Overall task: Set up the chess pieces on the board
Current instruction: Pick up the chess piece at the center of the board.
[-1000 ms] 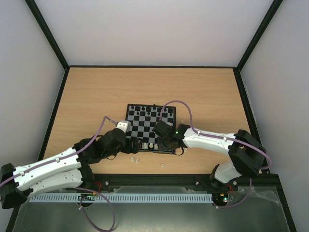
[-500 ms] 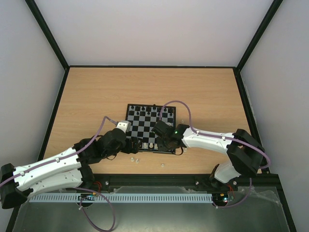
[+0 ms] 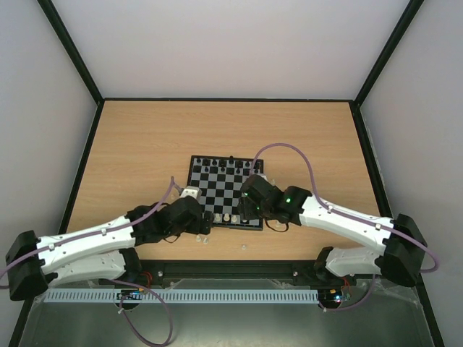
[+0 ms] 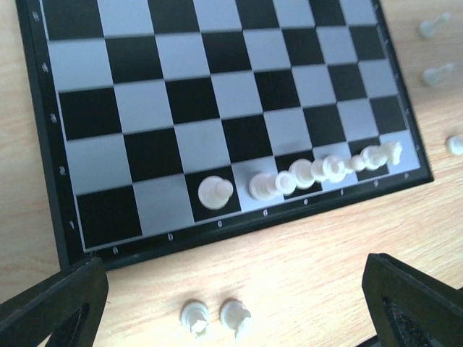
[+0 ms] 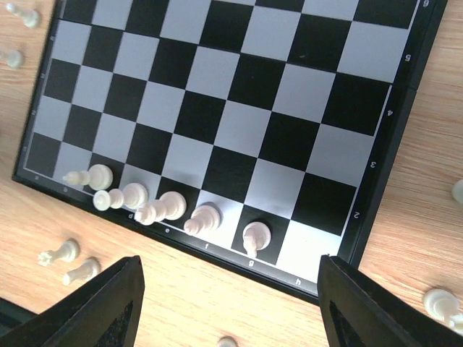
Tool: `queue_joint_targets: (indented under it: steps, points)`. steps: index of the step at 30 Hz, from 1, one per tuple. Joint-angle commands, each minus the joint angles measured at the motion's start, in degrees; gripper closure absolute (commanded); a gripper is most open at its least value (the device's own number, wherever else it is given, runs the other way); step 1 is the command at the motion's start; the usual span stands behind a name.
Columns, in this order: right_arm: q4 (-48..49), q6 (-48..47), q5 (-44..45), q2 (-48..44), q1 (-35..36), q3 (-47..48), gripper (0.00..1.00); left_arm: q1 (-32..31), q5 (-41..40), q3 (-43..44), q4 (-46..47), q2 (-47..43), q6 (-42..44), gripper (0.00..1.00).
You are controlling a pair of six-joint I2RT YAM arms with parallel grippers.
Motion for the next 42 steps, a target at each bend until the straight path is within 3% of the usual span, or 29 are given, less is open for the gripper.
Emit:
queue_joint_targets:
  steps: [1, 8, 14, 28, 42]
  points:
    - [-3.1, -1.5, 0.4, -3.2, 0.4, -1.4, 0.34, -3.4, -2.3, 1.1, -3.2, 3.2, -5.2, 0.01]
    - [-4.1, -2.7, -0.5, -9.0, 0.5, -3.0, 0.34, -10.8, -4.9, -0.1, -3.2, 7.5, -12.1, 0.03]
    - [-3.7, -2.9, -1.2, -10.8, 0.5, -4.7, 0.34, -15.4, -6.3, 2.9, -3.3, 15.6, -13.9, 0.27]
    - [-3.5, -2.2, -1.1, -13.3, 0.4, -6.8, 0.34, -16.1, -6.2, 3.9, -1.7, 20.6, -12.0, 0.61]
    - [-3.3, -1.7, -1.3, -14.6, 0.4, -8.1, 0.34, -13.6, -2.7, 2.2, 0.4, 21.5, -8.6, 0.63]
